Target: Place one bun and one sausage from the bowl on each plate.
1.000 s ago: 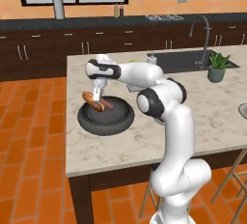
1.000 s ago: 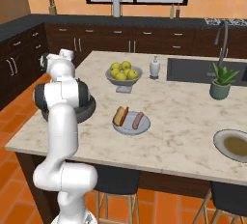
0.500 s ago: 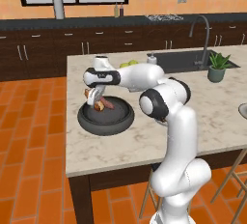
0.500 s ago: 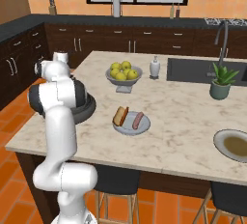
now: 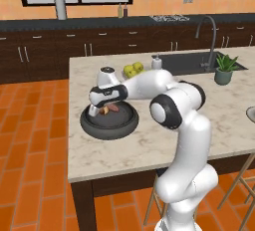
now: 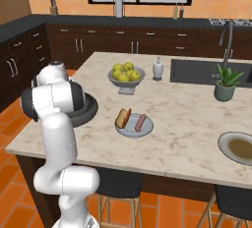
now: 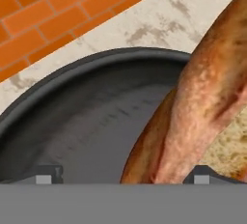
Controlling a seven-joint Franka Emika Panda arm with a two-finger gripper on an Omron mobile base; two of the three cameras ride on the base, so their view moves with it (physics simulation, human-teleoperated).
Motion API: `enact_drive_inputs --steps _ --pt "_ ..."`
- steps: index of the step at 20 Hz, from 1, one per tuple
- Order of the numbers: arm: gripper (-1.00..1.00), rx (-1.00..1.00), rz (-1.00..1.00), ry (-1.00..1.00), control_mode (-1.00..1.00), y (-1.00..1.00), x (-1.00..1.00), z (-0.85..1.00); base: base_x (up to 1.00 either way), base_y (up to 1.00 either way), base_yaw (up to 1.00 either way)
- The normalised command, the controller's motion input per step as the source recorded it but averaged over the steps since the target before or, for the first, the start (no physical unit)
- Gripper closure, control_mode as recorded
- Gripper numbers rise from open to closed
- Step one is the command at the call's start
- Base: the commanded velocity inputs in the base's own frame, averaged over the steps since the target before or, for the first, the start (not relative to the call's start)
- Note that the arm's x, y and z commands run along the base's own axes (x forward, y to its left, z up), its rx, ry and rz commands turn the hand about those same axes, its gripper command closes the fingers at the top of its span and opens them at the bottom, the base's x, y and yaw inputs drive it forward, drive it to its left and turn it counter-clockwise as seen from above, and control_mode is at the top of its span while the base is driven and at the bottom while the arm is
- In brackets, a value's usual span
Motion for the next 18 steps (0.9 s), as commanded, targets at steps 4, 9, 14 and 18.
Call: enact_drive_inputs --steps 4,9,14,18 --pt "-1.0 0.0 -0.06 -0.08 -1.0 -0.21 0.06 0.0 0.0 0.0 0.0" --pt "-1.0 0.0 0.0 0.0 -1.0 0.0 0.0 0.0 0.0 0.0 0.0" --pt "1.0 0.0 0.0 0.0 -1.0 0.0 0.0 0.0 0.0 0.0 0.0" --pt "1.0 0.0 0.0 0.0 -1.0 0.0 0.0 0.0 0.0 0.0 0.0"
